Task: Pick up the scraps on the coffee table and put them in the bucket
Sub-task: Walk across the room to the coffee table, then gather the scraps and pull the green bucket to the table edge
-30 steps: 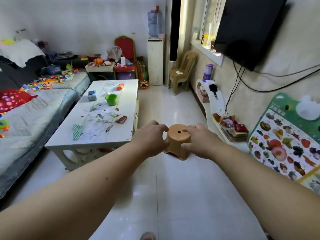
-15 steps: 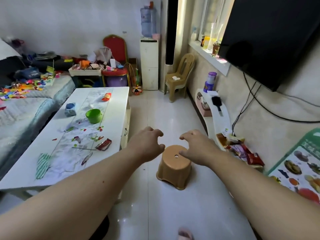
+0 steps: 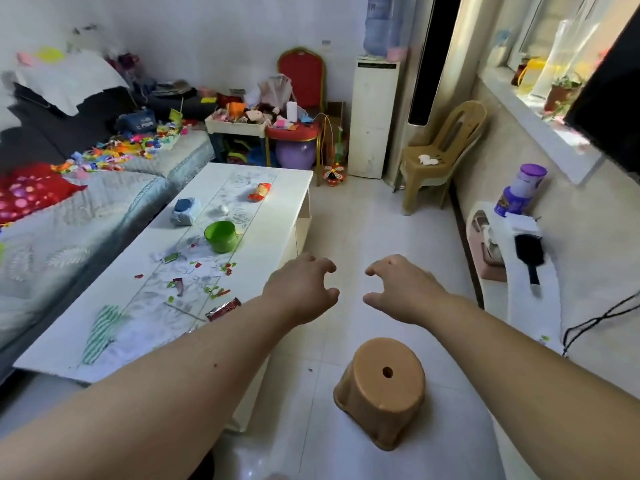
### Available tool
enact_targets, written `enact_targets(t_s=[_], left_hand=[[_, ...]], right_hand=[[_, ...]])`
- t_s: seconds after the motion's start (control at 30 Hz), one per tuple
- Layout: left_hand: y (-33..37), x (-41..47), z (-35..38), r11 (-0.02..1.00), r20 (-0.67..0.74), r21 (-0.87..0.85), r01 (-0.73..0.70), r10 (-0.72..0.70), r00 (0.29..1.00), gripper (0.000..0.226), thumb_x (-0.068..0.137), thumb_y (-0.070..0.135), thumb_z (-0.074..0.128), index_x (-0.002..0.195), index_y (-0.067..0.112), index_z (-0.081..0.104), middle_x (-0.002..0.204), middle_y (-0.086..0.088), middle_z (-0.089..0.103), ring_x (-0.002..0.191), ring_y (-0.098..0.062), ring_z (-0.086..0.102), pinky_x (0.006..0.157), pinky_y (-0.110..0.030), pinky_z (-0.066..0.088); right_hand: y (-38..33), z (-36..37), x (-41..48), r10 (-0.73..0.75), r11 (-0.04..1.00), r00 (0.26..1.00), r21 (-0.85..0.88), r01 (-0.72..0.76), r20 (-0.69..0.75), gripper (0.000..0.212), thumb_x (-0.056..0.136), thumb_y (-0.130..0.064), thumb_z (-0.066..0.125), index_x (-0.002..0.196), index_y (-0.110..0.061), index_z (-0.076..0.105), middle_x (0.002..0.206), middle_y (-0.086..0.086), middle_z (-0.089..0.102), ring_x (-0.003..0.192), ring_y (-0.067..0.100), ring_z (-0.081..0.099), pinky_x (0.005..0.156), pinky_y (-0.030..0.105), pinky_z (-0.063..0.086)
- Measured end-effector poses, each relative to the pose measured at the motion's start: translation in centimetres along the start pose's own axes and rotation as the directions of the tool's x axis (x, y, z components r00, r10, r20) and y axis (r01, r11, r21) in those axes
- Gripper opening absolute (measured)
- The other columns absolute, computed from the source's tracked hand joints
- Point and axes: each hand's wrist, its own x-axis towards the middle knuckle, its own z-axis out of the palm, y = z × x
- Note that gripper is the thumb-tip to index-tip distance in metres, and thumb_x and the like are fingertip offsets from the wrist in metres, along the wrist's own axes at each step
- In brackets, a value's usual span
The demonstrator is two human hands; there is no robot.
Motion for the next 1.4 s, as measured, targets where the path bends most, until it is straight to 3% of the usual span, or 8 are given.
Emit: enact_targets(t_s=[0.47, 0.77, 0.93, 1.0, 1.17, 1.27, 1.4], left_hand=[[-17.1, 21.4, -6.5, 0.988, -0.014, -0.014, 0.157, -0.157, 0.988, 0.051, 0.078, 0.042, 0.057, 0.128, 0.031, 0.05, 0.13, -0.002, 0.05, 0.118, -0.023, 0.05, 0.093, -0.04, 0.046], [-26.4, 26.1, -9.2, 0.925, -0.016, -0.13, 0.358, -0.363, 0.932, 0.054, 0.078, 0.039, 0.059, 0.13, 0.032, 0.048, 0.135, 0.0, 0.046, 0.117, -0.022, 0.051, 0.089, -0.034, 0.045], [-32.4, 28.5, -11.3, 0.828, -0.084, -0.208, 0.52, -0.545, 0.834, 0.053, 0.071, 0.045, 0.058, 0.122, 0.031, 0.054, 0.12, -0.005, 0.054, 0.116, -0.024, 0.05, 0.094, -0.04, 0.046], [-34.0, 29.8, -11.5, 0.786, -0.113, -0.24, 0.569, -0.605, 0.788, 0.049, 0.067, 0.047, 0.056, 0.113, 0.03, 0.058, 0.107, -0.005, 0.057, 0.113, -0.024, 0.052, 0.089, -0.041, 0.048], [-35.8, 34.6, -9.5, 0.634, -0.111, -0.321, 0.703, -0.763, 0.637, 0.034, 0.066, 0.048, 0.056, 0.094, 0.03, 0.061, 0.107, -0.002, 0.064, 0.087, -0.02, 0.055, 0.071, -0.034, 0.049], [-35.0, 36.8, -7.6, 0.512, -0.096, -0.408, 0.756, -0.847, 0.522, 0.048, 0.07, 0.042, 0.062, 0.117, 0.031, 0.059, 0.124, -0.001, 0.058, 0.111, -0.023, 0.054, 0.091, -0.042, 0.048], [-34.3, 37.5, -4.8, 0.376, -0.096, -0.437, 0.817, -0.923, 0.373, 0.055, 0.078, 0.041, 0.061, 0.131, 0.033, 0.047, 0.148, -0.002, 0.032, 0.133, -0.026, 0.033, 0.105, -0.041, 0.036]], right_hand=[[-11.2, -2.2, 28.1, -0.17, 0.982, 0.982, -0.064, 0.175, 0.079, 0.052, 0.085, -0.043, 0.053, 0.134, -0.031, 0.045, 0.142, -0.004, 0.039, 0.126, 0.018, 0.046, 0.103, 0.04, 0.037], [-19.7, -2.0, 40.3, -0.354, 0.914, 0.908, -0.124, 0.387, 0.223, 0.052, 0.082, -0.042, 0.055, 0.133, -0.032, 0.046, 0.14, -0.005, 0.043, 0.121, 0.017, 0.051, 0.1, 0.038, 0.043], [-25.1, -0.6, 47.0, -0.523, 0.796, 0.79, -0.148, 0.587, 0.32, 0.052, 0.085, -0.046, 0.055, 0.134, -0.034, 0.045, 0.142, -0.006, 0.042, 0.124, 0.019, 0.049, 0.104, 0.04, 0.04], [-26.7, 0.1, 49.9, -0.579, 0.736, 0.73, -0.154, 0.66, 0.362, 0.052, 0.085, -0.047, 0.054, 0.134, -0.034, 0.044, 0.141, -0.006, 0.042, 0.126, 0.02, 0.048, 0.104, 0.04, 0.039], [-28.9, 1.1, 57.3, -0.697, 0.561, 0.546, -0.122, 0.819, 0.465, 0.053, 0.085, -0.047, 0.056, 0.133, -0.031, 0.045, 0.138, -0.002, 0.045, 0.123, 0.023, 0.05, 0.102, 0.042, 0.04], [-28.9, 1.5, 60.9, -0.748, 0.463, 0.432, -0.07, 0.884, 0.504, 0.052, 0.085, -0.044, 0.057, 0.133, -0.03, 0.044, 0.137, -0.001, 0.046, 0.122, 0.023, 0.05, 0.101, 0.04, 0.039], [-28.9, 3.3, 63.8, -0.78, 0.38, 0.315, 0.009, 0.925, 0.54, 0.056, 0.087, -0.043, 0.057, 0.139, -0.033, 0.039, 0.143, -0.005, 0.042, 0.129, 0.02, 0.044, 0.105, 0.037, 0.036]])
